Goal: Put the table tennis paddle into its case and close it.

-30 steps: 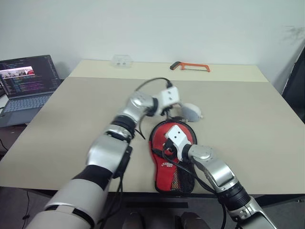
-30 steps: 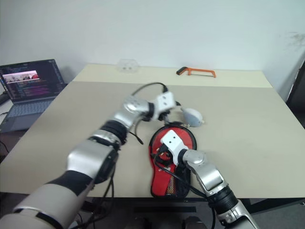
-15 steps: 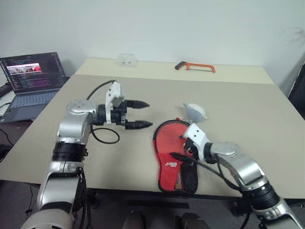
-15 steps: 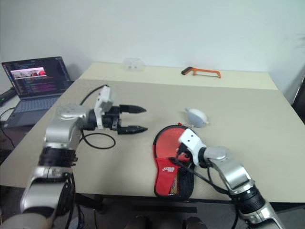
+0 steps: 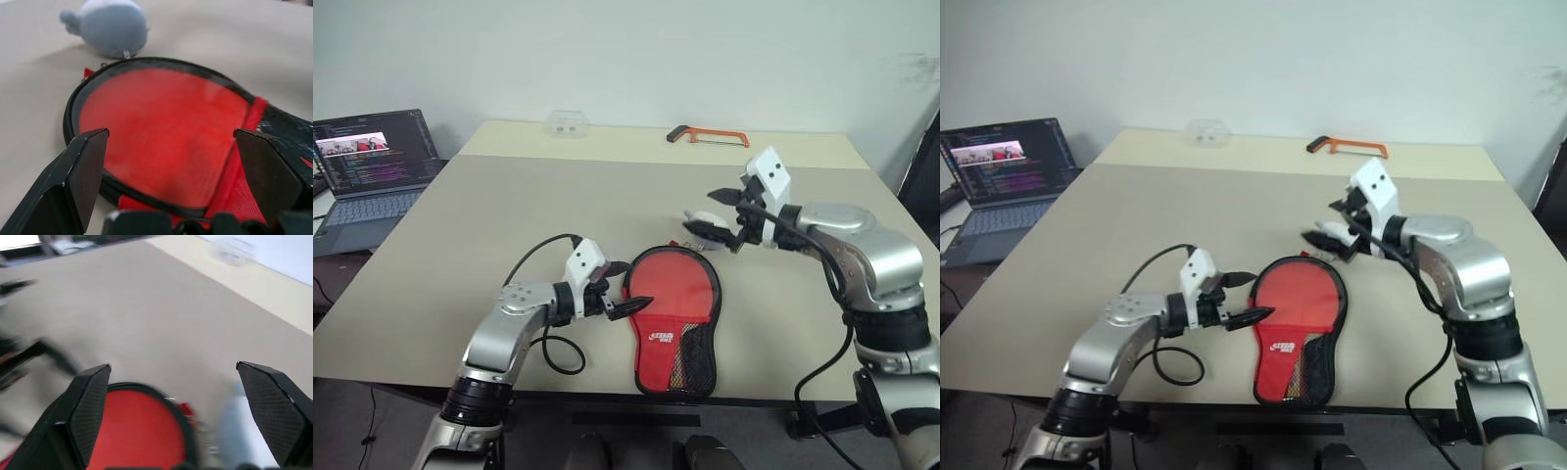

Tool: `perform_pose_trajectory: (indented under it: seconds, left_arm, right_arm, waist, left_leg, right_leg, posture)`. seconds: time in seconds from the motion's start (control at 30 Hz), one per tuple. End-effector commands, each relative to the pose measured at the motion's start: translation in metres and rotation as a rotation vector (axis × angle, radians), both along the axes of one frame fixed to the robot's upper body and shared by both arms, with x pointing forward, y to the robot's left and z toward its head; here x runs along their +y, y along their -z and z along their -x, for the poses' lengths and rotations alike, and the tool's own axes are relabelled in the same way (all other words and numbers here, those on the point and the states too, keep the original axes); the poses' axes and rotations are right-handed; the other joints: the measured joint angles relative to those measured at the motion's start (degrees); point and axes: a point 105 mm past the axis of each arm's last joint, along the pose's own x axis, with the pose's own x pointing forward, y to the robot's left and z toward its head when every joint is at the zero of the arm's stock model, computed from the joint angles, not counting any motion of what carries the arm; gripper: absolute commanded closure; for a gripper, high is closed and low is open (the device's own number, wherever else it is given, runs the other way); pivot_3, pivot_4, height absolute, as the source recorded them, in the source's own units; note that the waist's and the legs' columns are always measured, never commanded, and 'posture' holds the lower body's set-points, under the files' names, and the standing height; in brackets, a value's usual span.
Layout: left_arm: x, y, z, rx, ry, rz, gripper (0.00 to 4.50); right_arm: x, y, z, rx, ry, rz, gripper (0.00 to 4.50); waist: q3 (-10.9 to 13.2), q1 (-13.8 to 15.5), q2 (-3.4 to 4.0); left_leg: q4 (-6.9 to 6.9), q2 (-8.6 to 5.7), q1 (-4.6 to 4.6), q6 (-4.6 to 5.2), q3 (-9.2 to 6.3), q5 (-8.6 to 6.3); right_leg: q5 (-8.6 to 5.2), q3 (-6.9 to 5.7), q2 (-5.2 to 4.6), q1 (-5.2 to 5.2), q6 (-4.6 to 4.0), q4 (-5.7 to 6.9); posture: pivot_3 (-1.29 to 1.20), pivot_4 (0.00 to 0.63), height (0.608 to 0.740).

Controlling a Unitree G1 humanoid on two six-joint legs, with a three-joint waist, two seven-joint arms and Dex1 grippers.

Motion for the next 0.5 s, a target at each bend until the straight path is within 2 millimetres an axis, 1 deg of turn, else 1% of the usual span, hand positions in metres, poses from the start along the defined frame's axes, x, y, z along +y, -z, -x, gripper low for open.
perform_pose_trajectory:
  seconds: [0.03,0.13,0.23,0.37,0.5]
  left_arm:
    - [-0.003,0.005,0.000,-0.048,-0.030,-0.055,0.06]
    - [-0.002,0.015,-0.006,-0.043,-0.081,-0.074,0.06]
    - [-0.014,0.011,-0.007,-0.051,-0.071,-0.042,0.06]
    - [-0.030,0.002,-0.010,-0.074,-0.051,-0.002,0.06]
    - [-0.047,-0.003,-0.012,-0.085,-0.013,0.019,0.06]
  right_arm:
    - [-0.001,-0.001,-0.023,-0.023,0.045,0.029,0.00]
    - [-0.001,0.013,-0.041,0.006,0.067,0.071,0.00]
    - [-0.007,0.026,-0.058,0.059,0.125,0.087,0.00]
    - [-0.004,0.042,-0.066,0.153,0.114,0.042,0.00]
    - [-0.008,0.062,-0.073,0.181,0.149,0.084,0.00]
  waist:
    - [0.00,-0.03,0.00]
    - [0.00,-0.04,0.01]
    - [0.03,-0.03,0.04]
    - [0.11,0.04,0.08]
    - [0.12,0.03,0.09]
  left_leg:
    - [-0.01,0.00,0.00,0.00,0.02,0.00]
    - [-0.09,0.01,-0.01,0.00,0.04,-0.01]
    - [-0.12,0.00,-0.04,0.00,0.07,-0.01]
    - [-0.11,-0.02,-0.07,0.00,0.07,-0.01]
    - [-0.10,-0.02,-0.06,0.00,0.04,-0.01]
  right_leg:
    - [0.00,0.01,0.00,-0.01,-0.01,-0.01]
    - [0.00,0.02,0.01,-0.11,-0.03,0.00]
    - [0.01,0.02,0.01,-0.14,-0.04,0.00]
    - [0.01,0.01,-0.02,-0.14,-0.04,0.00]
    - [0.01,-0.01,0.00,-0.11,-0.05,0.02]
  posture:
    - [0.00,0.150,0.740]
    - [0.00,0.150,0.740]
    - [0.00,0.150,0.740]
    - [0.00,0.150,0.740]
    - [0.00,0.150,0.740]
